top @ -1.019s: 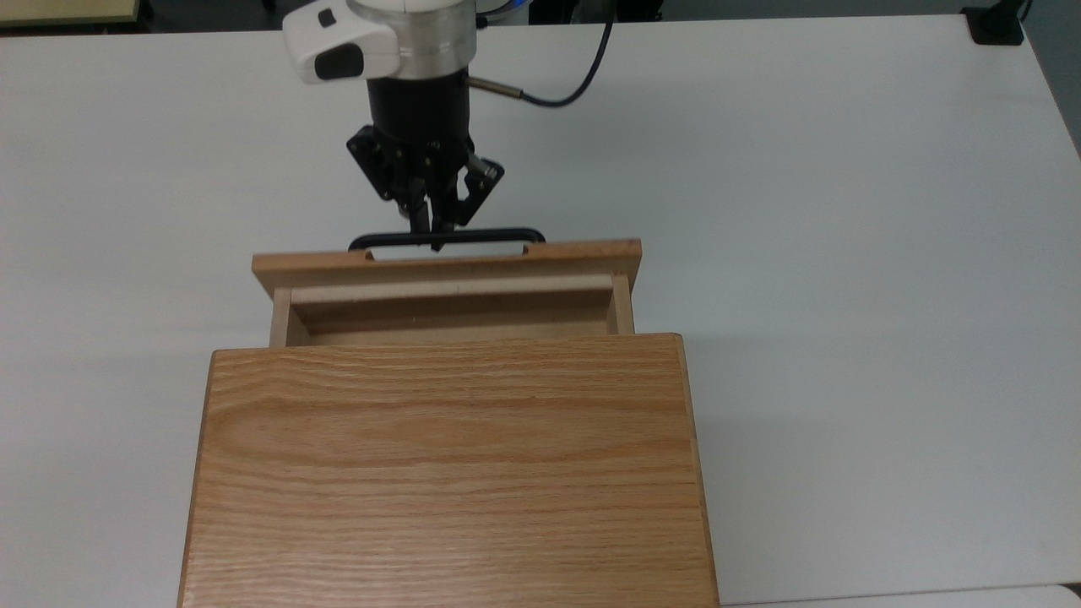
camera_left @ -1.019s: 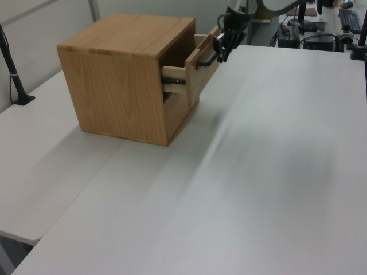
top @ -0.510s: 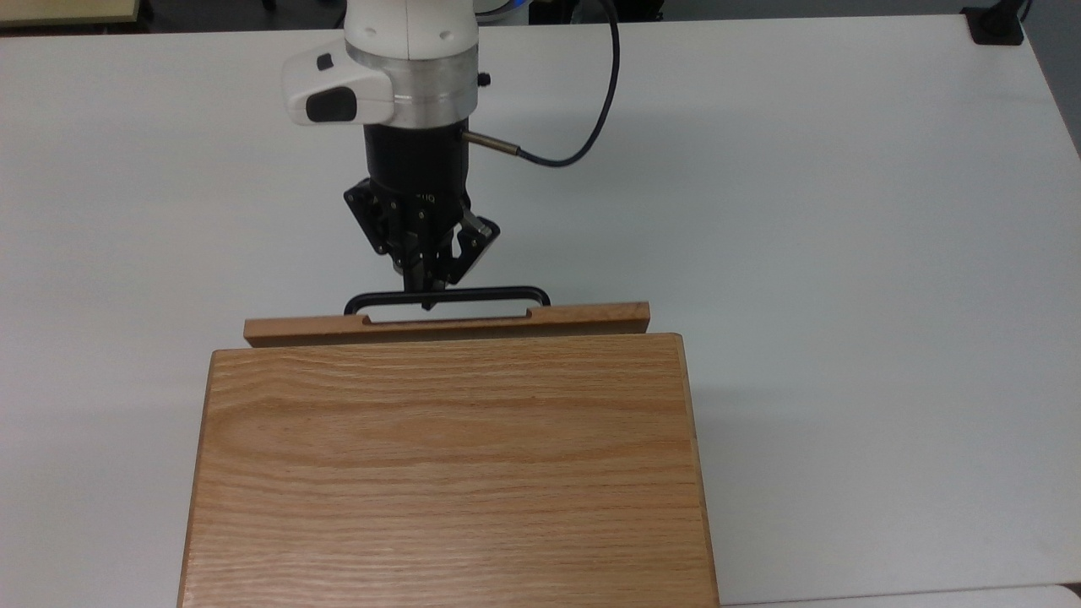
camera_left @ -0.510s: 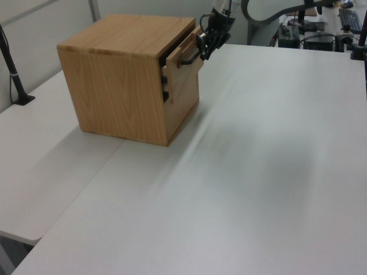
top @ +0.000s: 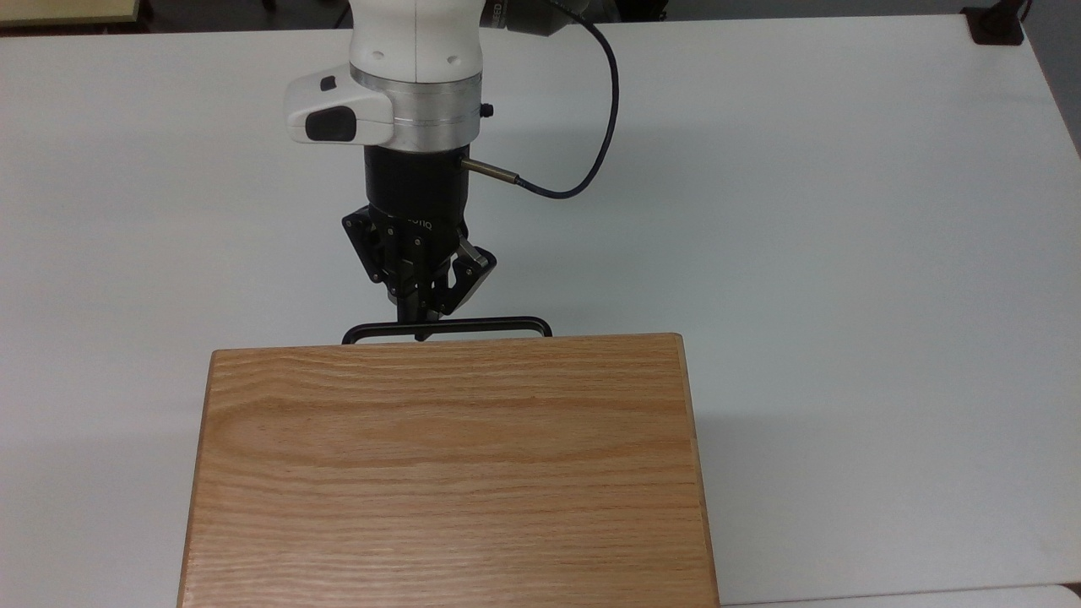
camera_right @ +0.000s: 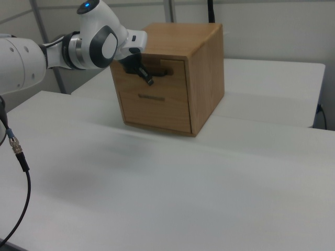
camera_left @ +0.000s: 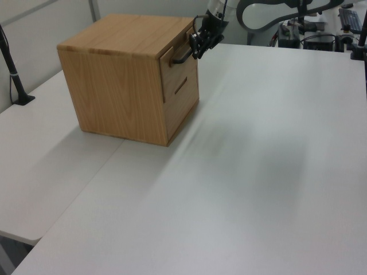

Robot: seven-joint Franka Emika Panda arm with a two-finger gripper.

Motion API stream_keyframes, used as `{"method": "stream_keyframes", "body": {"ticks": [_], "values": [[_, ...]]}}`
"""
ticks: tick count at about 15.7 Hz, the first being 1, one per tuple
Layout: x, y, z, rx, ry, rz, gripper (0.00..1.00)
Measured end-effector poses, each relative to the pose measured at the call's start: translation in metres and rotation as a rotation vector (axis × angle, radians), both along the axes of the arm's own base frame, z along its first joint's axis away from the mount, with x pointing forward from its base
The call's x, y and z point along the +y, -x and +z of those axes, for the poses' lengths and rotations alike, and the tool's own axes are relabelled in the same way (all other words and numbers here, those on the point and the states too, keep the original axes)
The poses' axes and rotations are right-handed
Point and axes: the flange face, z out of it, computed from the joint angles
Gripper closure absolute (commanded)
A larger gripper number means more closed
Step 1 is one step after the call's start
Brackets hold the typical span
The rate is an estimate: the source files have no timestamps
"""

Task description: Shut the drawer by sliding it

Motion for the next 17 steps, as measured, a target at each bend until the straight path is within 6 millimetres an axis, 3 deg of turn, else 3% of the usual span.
{"method": "stream_keyframes", "body": {"ticks": [5, 9, 10, 11, 13, 14, 17], "values": [[-0.002, 0.005, 0.009, 0.015, 0.008, -0.003, 0.79], [-0.007, 0.039, 0.042, 0.166, 0.033, -0.003, 0.76], [-0.007, 0.050, 0.052, 0.209, 0.040, 0.003, 0.68], [-0.008, 0.062, 0.061, 0.250, 0.048, 0.012, 0.54], [-0.006, 0.085, 0.078, 0.324, 0.057, 0.029, 0.08], [-0.005, 0.096, 0.086, 0.358, 0.057, 0.034, 0.00], [-0.001, 0.128, 0.103, 0.425, 0.039, 0.042, 0.00]]}}
